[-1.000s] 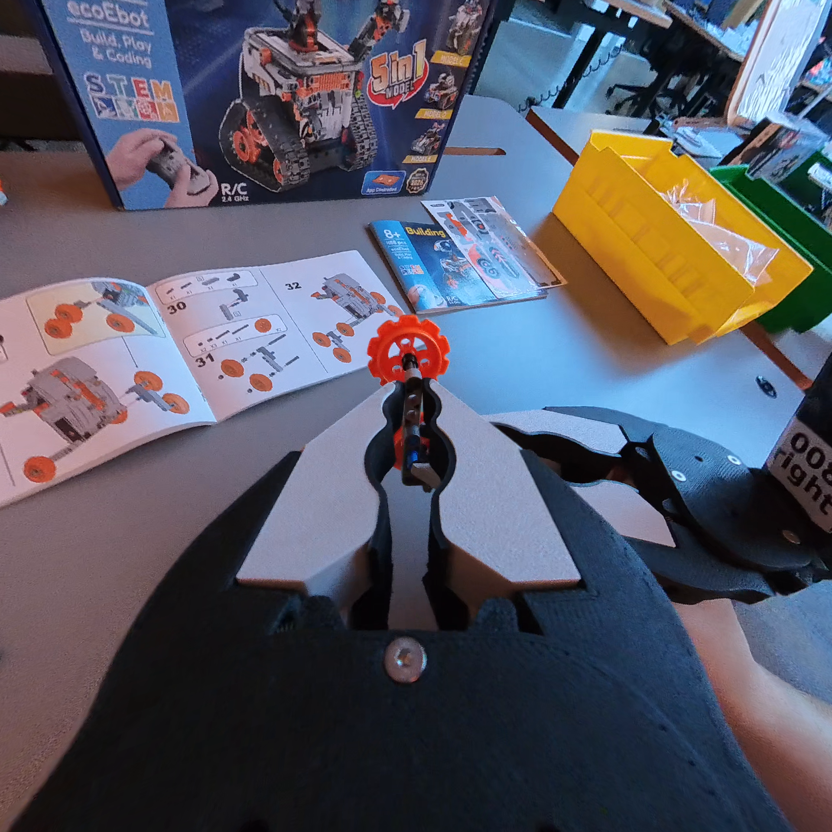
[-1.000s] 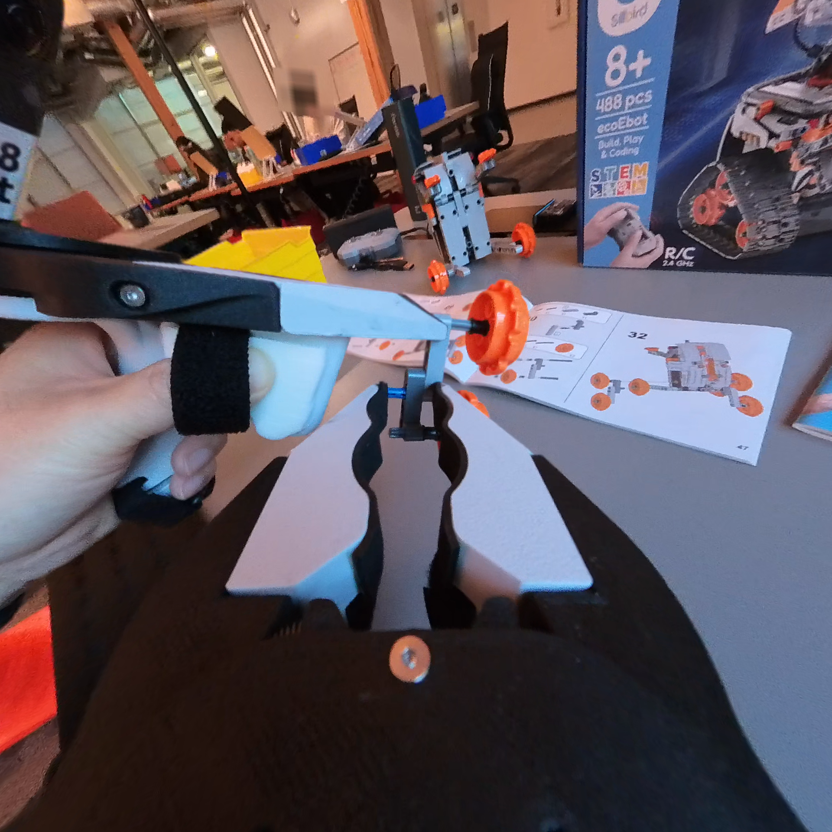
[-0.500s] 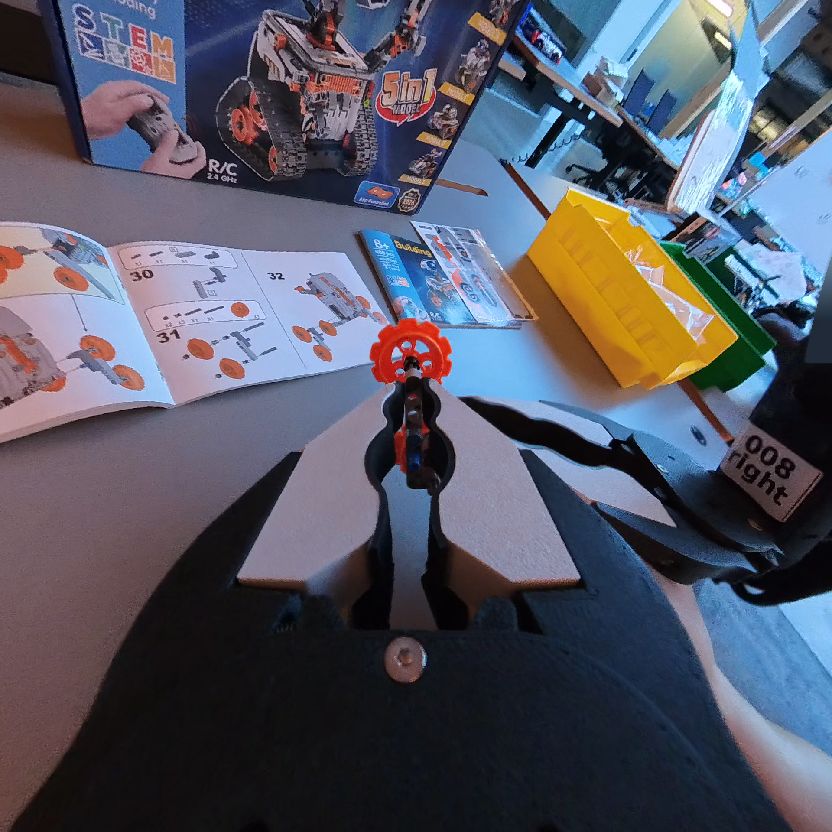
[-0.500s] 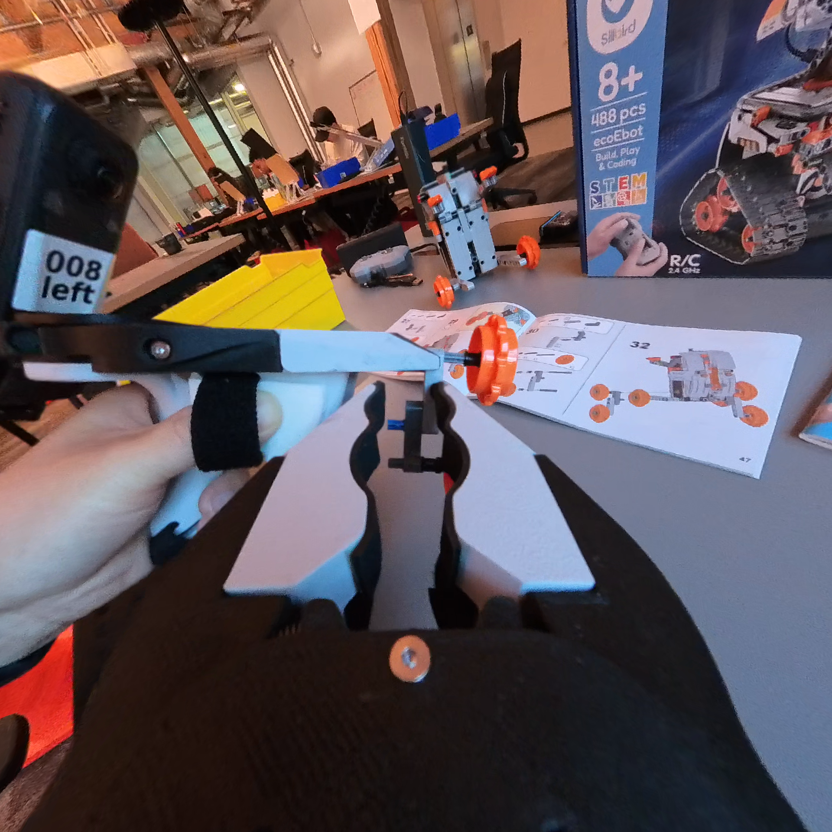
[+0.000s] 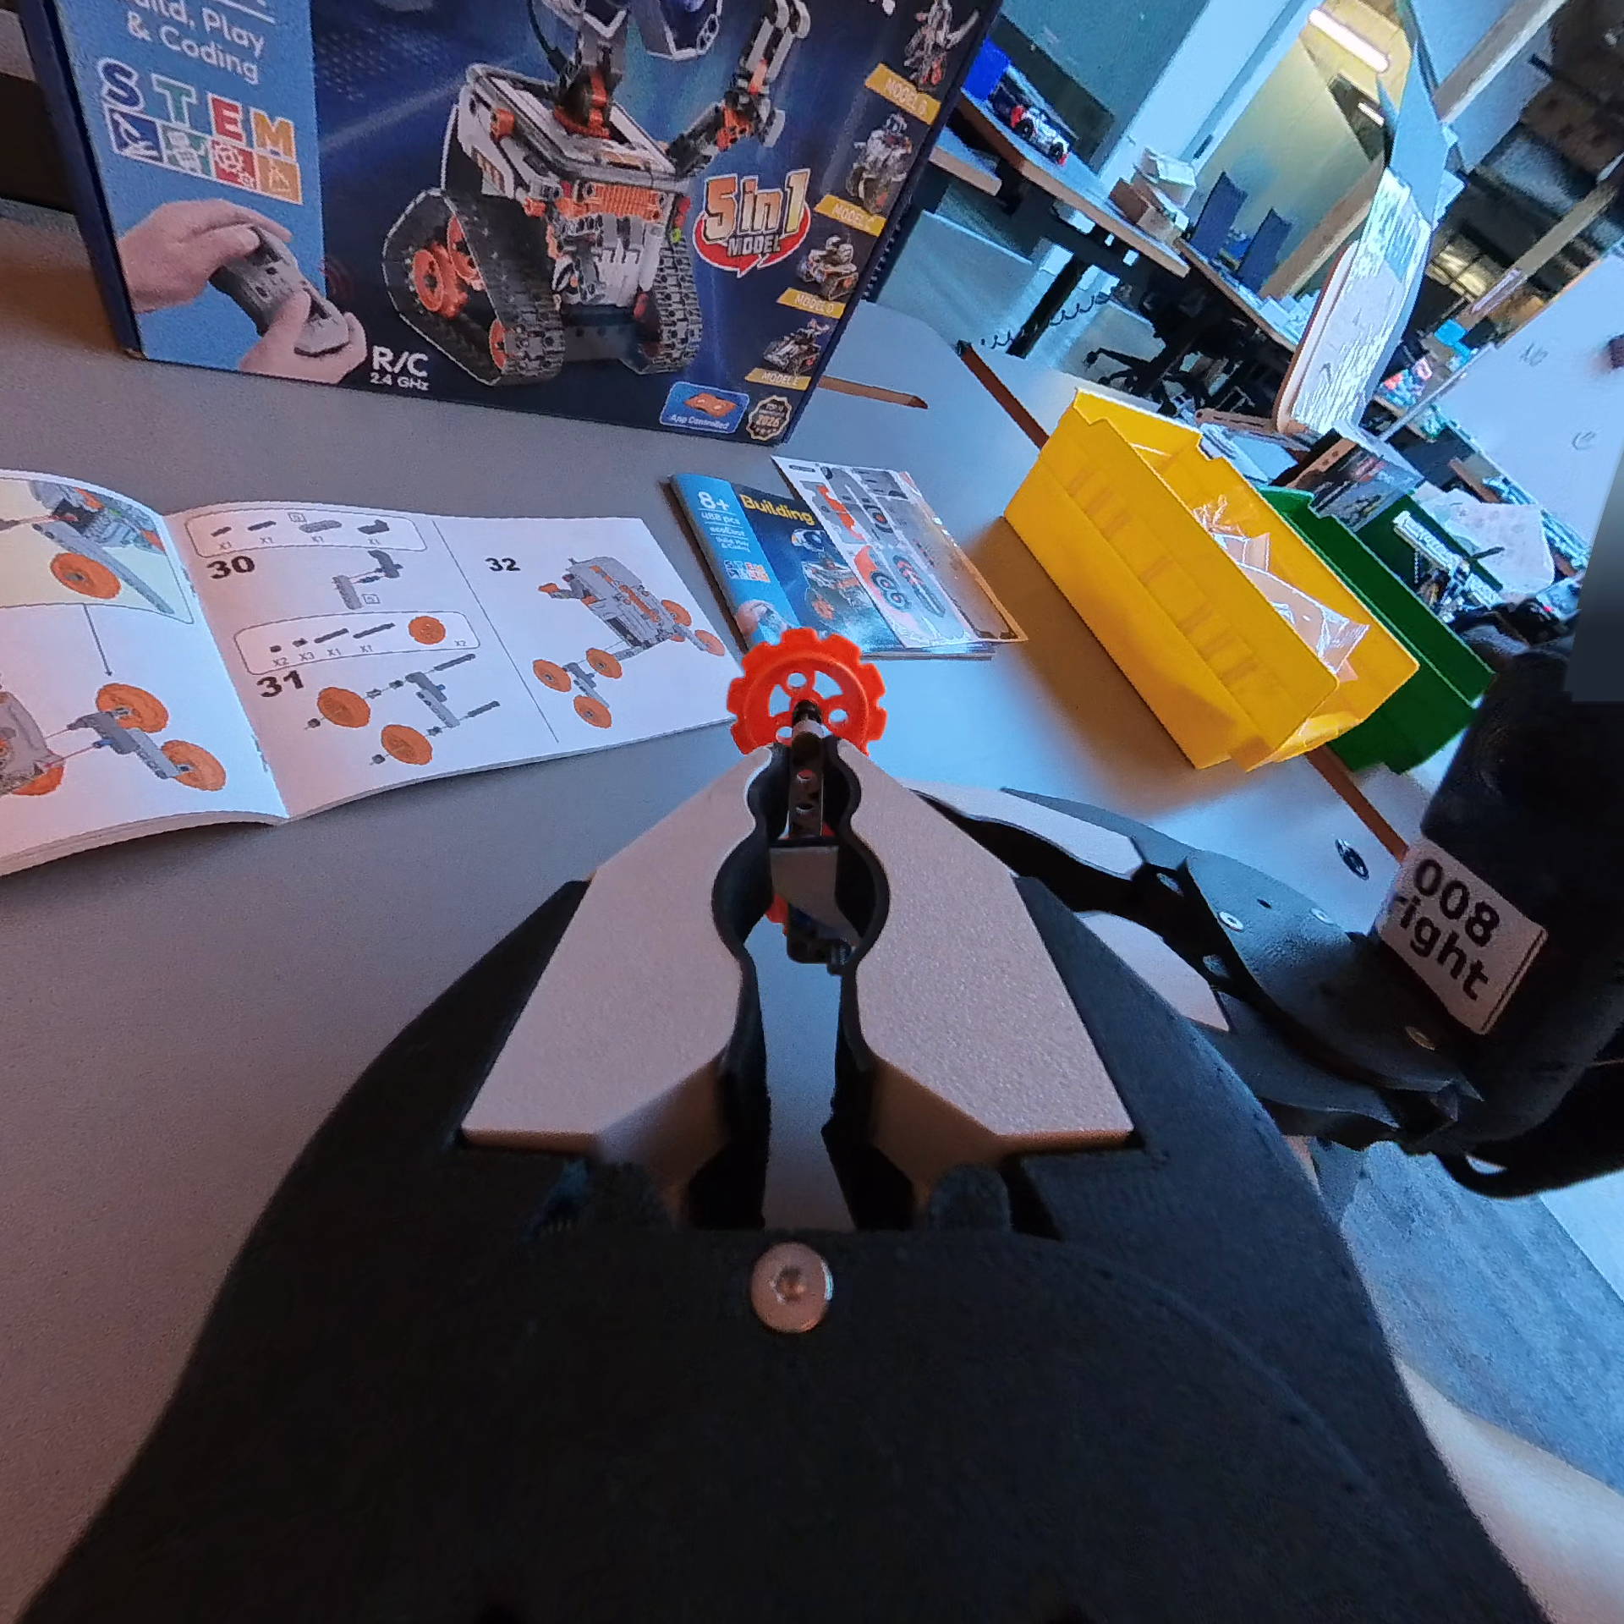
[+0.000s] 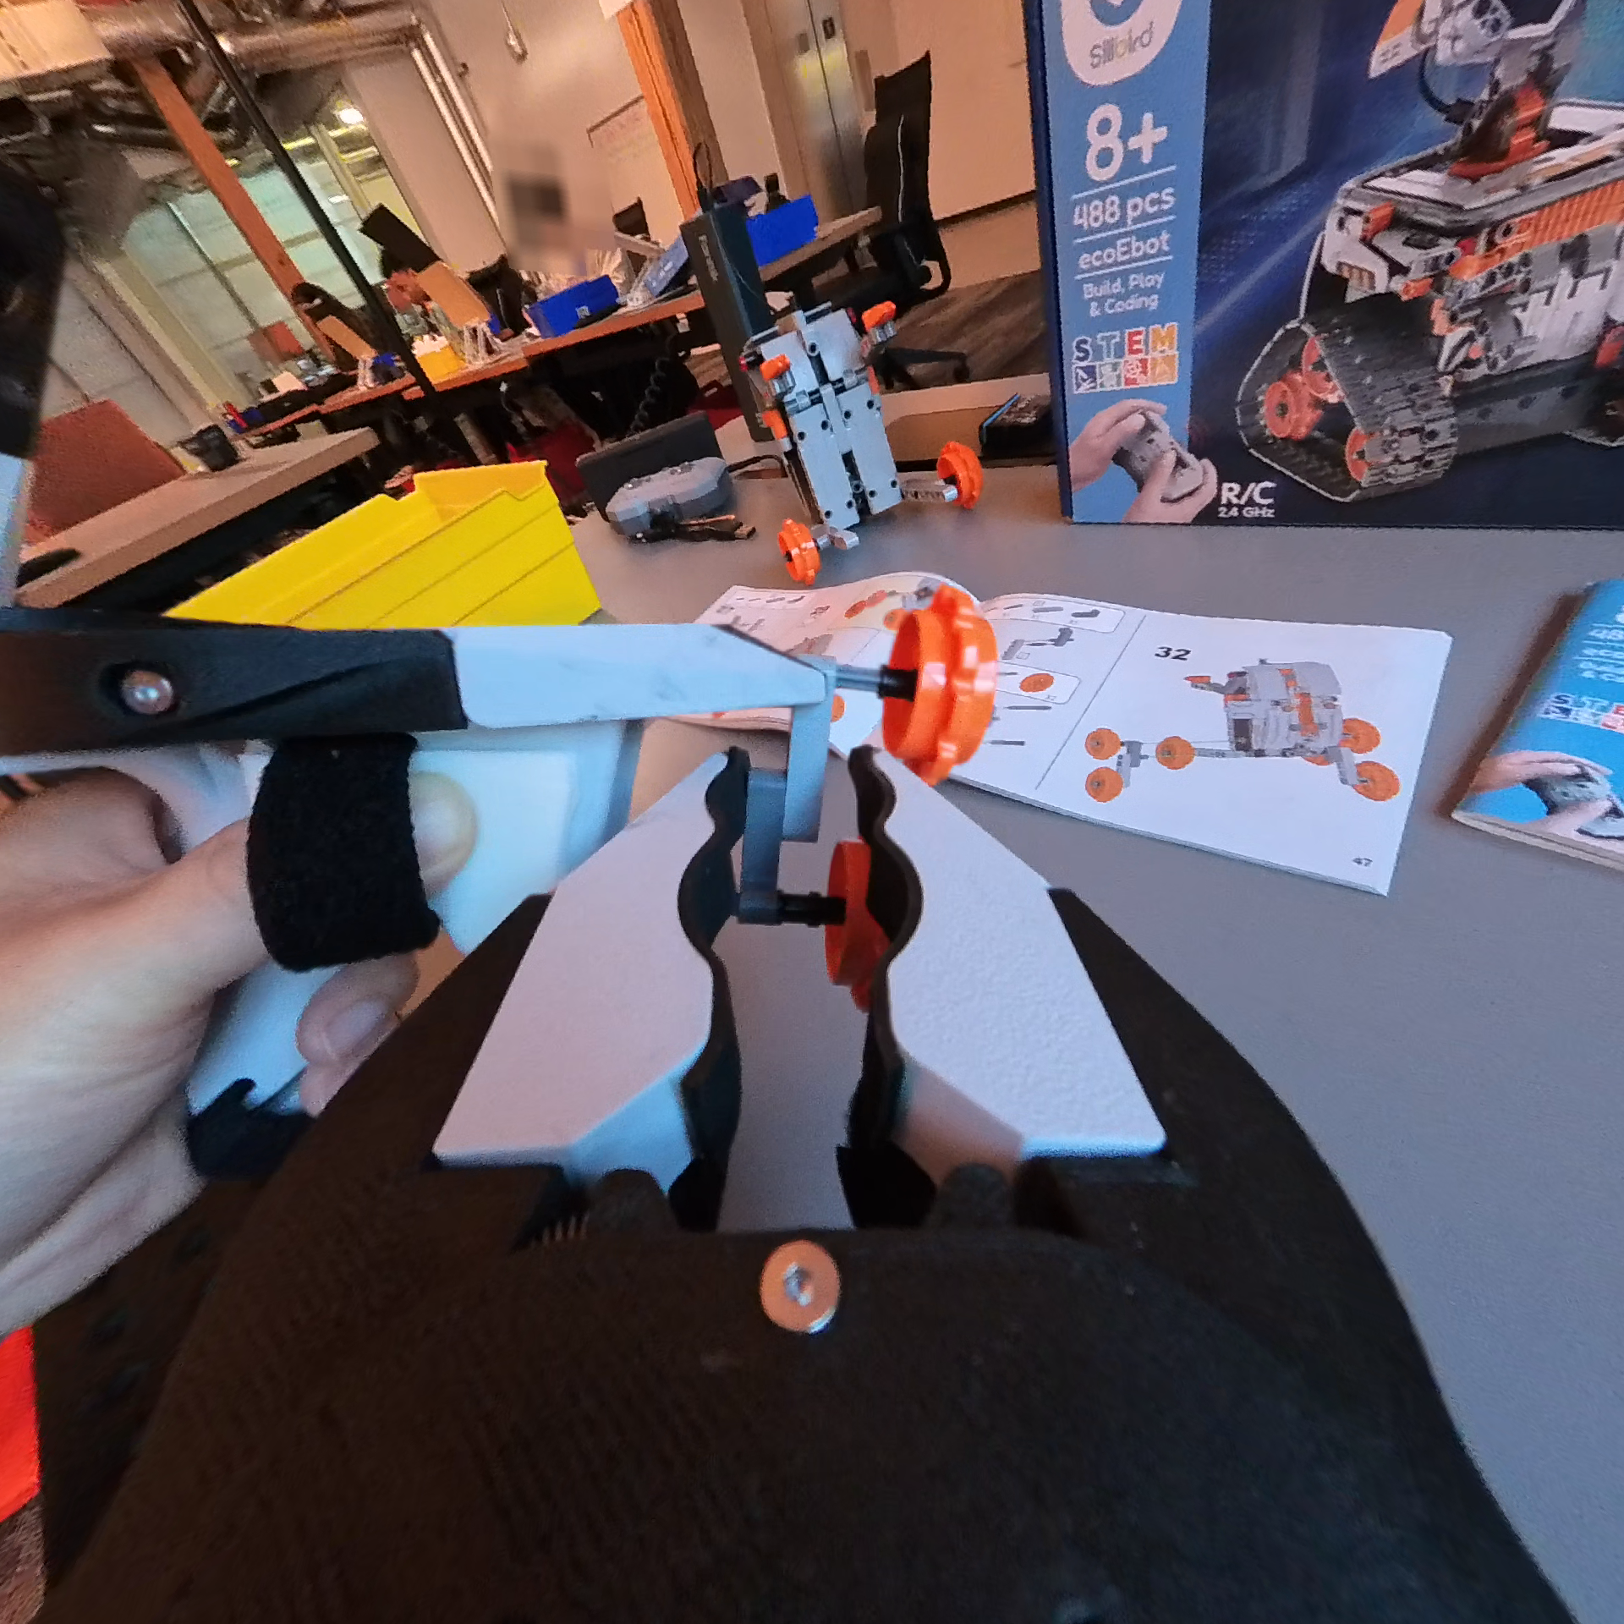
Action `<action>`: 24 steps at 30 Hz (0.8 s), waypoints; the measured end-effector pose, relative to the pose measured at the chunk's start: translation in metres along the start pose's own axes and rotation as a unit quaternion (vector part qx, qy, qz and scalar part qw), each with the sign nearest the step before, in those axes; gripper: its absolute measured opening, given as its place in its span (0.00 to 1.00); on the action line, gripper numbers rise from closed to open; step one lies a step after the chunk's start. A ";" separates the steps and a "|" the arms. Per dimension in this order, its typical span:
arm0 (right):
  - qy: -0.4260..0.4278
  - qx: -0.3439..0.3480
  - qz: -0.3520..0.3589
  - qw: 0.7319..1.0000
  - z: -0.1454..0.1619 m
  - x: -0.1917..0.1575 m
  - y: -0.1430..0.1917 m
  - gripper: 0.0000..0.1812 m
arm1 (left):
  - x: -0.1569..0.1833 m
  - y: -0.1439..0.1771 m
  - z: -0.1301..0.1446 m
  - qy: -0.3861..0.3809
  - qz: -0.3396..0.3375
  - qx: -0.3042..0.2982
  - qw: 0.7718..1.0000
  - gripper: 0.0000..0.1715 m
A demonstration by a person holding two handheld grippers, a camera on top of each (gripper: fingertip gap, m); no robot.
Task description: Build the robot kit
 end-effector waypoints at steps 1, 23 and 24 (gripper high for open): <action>0.000 -0.001 -0.011 1.000 0.000 -0.002 0.000 0.11 | 0.001 0.000 0.000 0.001 0.002 0.002 1.000 0.02; -0.070 0.047 -0.025 0.996 -0.006 0.004 0.009 0.12 | 0.008 -0.002 0.000 -0.015 -0.006 0.043 0.999 0.02; -0.061 0.044 -0.028 0.997 -0.005 0.002 0.009 0.10 | 0.008 -0.002 0.000 -0.018 -0.008 0.043 0.999 0.02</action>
Point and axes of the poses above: each gripper's, where its closed fingertips meet, y back along the fingers, z out of its underside, x = y × z across the jaws, the point moved 7 cm from there along y, back along the fingers
